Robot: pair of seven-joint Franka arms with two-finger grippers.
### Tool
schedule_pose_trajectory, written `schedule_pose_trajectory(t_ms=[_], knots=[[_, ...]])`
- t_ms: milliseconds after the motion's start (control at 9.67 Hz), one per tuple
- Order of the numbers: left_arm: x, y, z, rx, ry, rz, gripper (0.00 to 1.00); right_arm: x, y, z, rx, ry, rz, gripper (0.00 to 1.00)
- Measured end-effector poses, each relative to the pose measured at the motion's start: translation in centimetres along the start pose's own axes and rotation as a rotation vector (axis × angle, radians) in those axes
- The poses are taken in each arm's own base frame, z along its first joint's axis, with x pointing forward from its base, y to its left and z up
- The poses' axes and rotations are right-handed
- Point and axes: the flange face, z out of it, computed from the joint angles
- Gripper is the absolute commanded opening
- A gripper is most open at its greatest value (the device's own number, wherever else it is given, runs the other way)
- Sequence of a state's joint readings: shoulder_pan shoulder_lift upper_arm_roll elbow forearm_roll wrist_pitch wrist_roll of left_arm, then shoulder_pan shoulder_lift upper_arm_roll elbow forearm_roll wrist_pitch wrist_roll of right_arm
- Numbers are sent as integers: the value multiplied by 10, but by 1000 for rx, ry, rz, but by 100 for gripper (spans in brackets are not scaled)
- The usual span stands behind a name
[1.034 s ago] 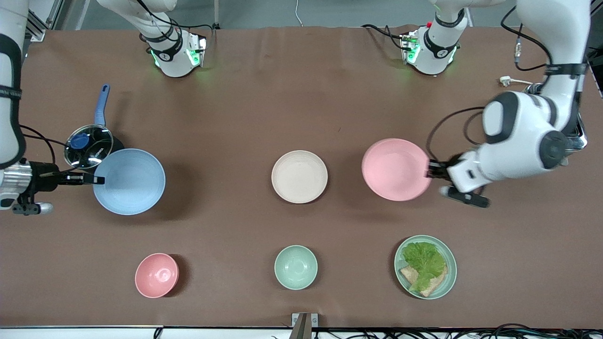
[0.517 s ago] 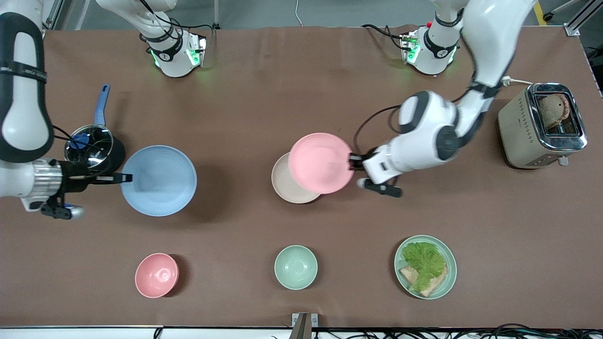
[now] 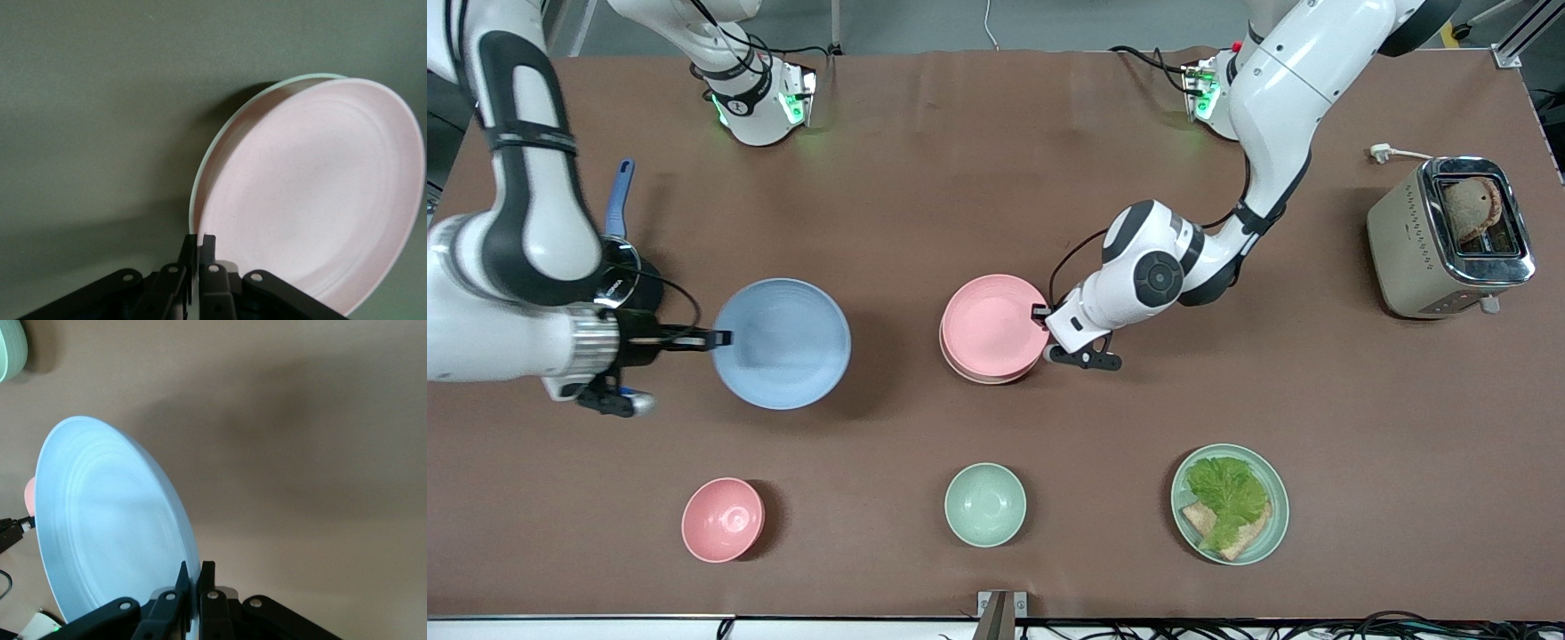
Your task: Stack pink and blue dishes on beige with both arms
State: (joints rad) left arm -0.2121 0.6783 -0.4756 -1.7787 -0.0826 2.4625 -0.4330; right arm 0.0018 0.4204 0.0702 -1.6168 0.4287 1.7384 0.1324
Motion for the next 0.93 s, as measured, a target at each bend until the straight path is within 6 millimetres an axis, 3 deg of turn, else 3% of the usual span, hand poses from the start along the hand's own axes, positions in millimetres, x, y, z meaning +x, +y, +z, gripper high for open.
schedule_pose_trajectory(t_ms=[103,207,414,517,621,724,931], knots=[[0,6,2,10,7,-5,67,-4,-14,16,-2,-8,15,2],[1,8,1,10,11,-17,100,-8,-24,31,-2,-21,22,2],[13,9,-6,-10,41,-44,100,-22,-52,72,-3,-39,22,3],[22,6,-16,-19,60,-54,100,-31,-70,95,0,-31,18,4],[31,-2,-39,-16,64,-67,100,-41,-88,116,5,-19,11,4],[38,-10,-79,1,54,-78,100,-52,-105,136,11,-5,7,4],[32,-26,-186,90,74,-101,100,-75,-133,175,36,59,7,4]])
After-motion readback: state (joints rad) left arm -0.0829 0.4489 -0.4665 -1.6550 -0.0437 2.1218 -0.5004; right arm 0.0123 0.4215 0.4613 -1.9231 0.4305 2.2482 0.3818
